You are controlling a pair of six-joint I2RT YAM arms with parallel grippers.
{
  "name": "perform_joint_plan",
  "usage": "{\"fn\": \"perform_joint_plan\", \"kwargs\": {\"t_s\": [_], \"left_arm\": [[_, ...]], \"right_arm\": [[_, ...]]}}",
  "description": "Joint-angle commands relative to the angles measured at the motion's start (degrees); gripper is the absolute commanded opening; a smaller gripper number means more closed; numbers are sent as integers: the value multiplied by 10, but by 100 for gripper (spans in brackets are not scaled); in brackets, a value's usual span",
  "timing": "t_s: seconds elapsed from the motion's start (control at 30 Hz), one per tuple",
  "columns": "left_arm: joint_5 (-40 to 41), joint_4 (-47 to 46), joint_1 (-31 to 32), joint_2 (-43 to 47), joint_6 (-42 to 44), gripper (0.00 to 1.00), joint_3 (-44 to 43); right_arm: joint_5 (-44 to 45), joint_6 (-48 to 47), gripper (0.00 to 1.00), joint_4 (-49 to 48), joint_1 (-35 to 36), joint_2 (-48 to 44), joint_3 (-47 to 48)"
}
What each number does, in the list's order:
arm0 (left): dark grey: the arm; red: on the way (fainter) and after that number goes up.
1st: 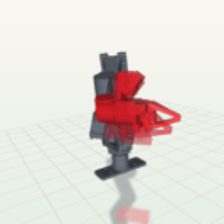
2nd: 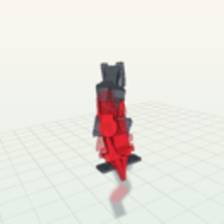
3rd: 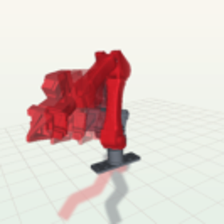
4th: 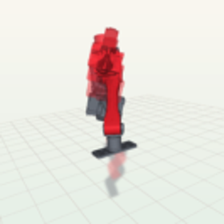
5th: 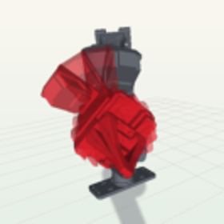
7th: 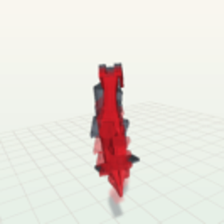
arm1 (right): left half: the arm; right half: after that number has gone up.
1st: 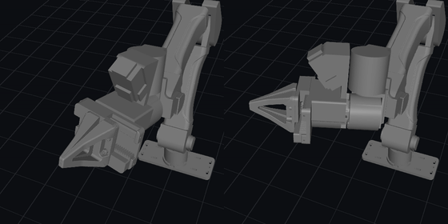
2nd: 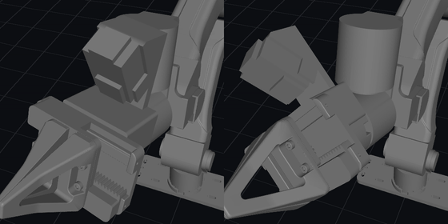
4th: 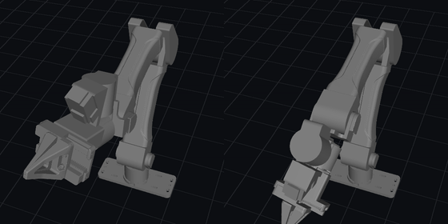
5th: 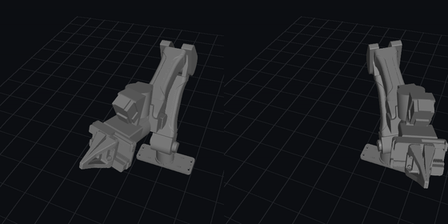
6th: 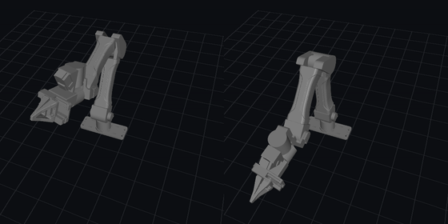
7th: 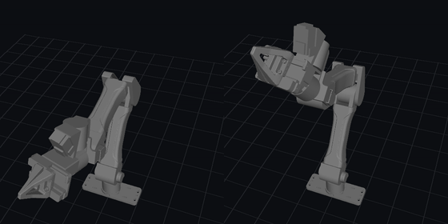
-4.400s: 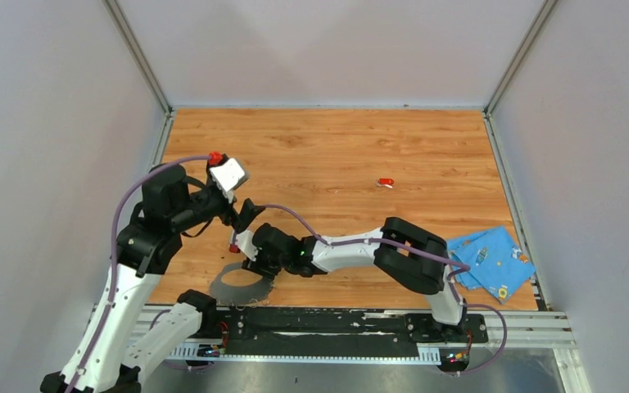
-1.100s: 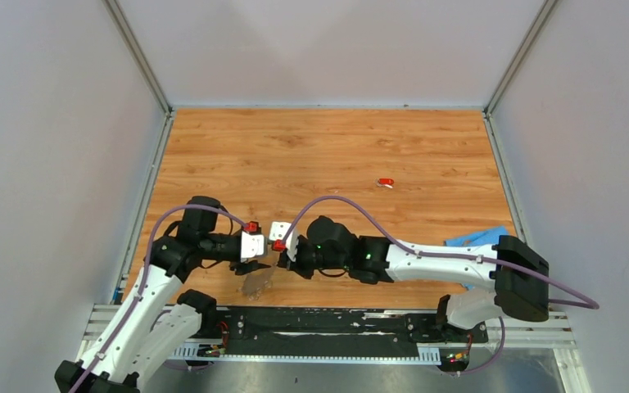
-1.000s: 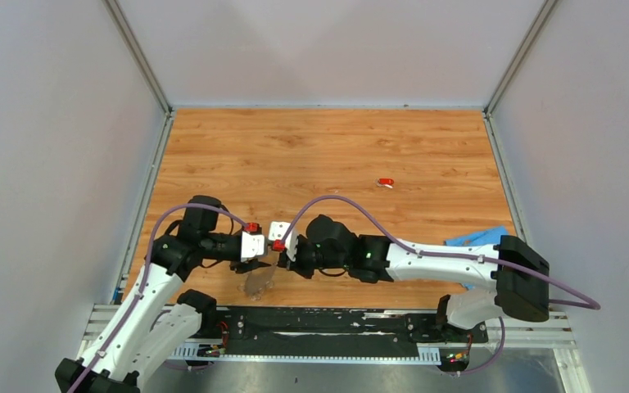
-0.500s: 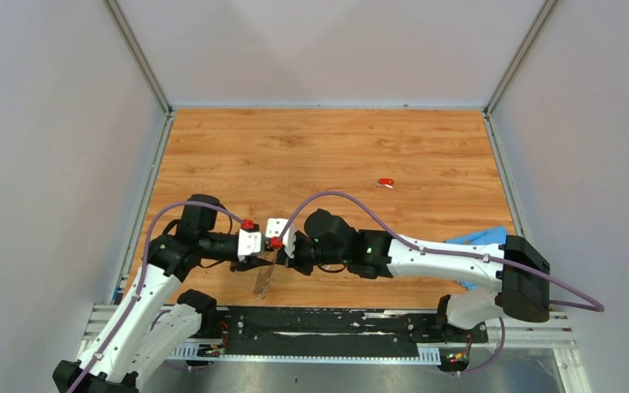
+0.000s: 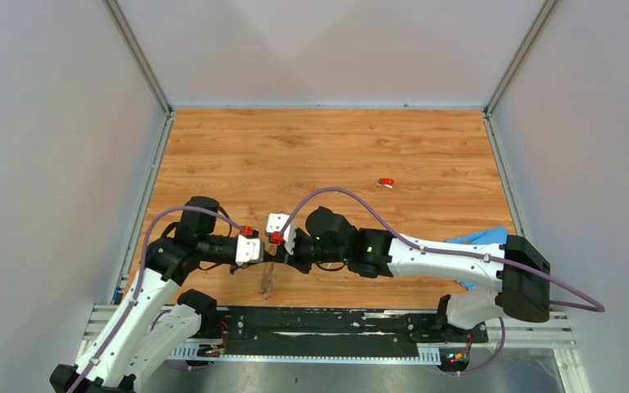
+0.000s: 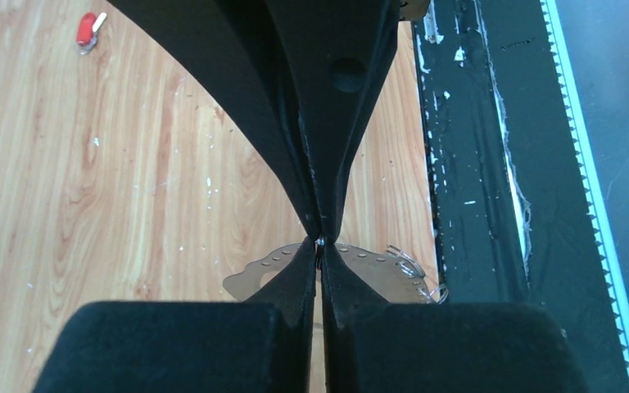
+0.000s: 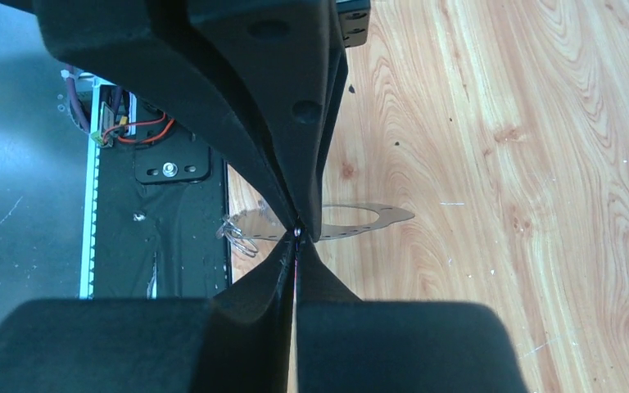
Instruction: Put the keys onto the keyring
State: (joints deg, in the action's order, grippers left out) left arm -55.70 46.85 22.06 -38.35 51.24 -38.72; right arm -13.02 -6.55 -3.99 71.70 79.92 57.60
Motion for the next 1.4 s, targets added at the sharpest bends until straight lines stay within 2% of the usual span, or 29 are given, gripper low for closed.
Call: {"fn": "perform_joint_plan", "kwargs": {"t_s": [0.0, 0.07, 0.17, 0.23, 0.37, 0.47, 0.7, 1.03, 1.37], "left_arm": [[-23, -8, 10, 10, 25, 0, -27], [-32, -8, 10, 9, 25, 0, -37], [-42, -9, 10, 11, 34, 0, -59], [-55, -9, 10, 17, 48, 0, -75], [-101, -10, 10, 40, 101, 0, -101], [-126, -10, 10, 54, 140, 0, -116], [-159, -10, 10, 56, 202, 0, -142], [-198, -12, 10, 32, 142, 0, -191], [-212, -13, 10, 15, 116, 0, -215]], "right_arm": [[-14, 23, 0, -51, -5, -20, 6], [-21, 29, 4, -53, -5, -31, 1], [-18, 32, 26, -74, -5, -71, -25], [-6, 25, 35, -107, -5, -115, -53], [-1, -14, 46, -140, -6, -187, -90], [-5, -49, 47, -125, -6, -218, -89], [-47, -97, 41, -121, -6, -245, -79], [-95, -121, 37, -128, -5, -239, -69], [-94, -148, 34, -160, 6, -213, -45]]}}
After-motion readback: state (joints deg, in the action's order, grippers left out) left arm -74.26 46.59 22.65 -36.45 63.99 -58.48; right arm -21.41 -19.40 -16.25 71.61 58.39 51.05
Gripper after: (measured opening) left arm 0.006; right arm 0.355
